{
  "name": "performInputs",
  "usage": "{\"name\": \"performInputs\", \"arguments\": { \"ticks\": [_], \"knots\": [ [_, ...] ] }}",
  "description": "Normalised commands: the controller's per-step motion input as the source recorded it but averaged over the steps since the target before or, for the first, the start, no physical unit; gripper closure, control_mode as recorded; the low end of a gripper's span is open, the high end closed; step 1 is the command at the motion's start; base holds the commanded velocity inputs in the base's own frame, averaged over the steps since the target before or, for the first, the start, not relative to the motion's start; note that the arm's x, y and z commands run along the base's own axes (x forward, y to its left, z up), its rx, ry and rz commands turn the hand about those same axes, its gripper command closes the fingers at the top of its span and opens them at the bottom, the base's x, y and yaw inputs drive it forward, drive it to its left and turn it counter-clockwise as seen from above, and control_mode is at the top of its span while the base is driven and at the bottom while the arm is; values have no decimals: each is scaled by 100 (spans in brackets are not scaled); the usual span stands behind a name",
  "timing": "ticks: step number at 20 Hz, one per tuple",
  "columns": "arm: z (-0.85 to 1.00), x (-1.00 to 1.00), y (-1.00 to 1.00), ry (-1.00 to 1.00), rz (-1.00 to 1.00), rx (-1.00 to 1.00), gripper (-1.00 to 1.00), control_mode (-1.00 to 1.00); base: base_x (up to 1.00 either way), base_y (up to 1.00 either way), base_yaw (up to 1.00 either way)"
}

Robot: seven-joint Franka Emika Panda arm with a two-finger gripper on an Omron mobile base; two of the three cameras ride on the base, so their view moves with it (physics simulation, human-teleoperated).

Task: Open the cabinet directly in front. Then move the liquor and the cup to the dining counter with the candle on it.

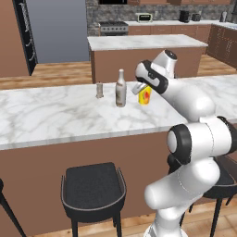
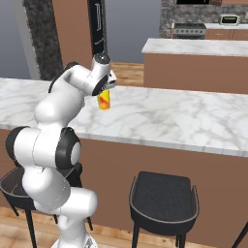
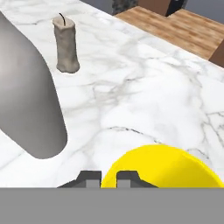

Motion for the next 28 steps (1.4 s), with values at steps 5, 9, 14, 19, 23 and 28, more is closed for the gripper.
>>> {"name": "performInputs", "arguments": {
  "ticks": [5, 9, 14, 19, 23, 28],
  "knots": [
    [-11, 22, 0, 0, 0, 0, -100, -100, 0, 0, 0],
    [-7, 11, 0, 0, 0, 0, -100, -100, 0, 0, 0],
    [0, 0, 0, 0, 0, 0, -100, -100, 0, 0, 0],
    [0, 0, 0, 0, 0, 0, -100, -100, 0, 0, 0],
    [2, -2, 0, 0, 0, 0, -100, -100, 0, 0, 0],
    [17, 0, 0, 0, 0, 0, -100, -100, 0, 0, 0]
  ]
}}
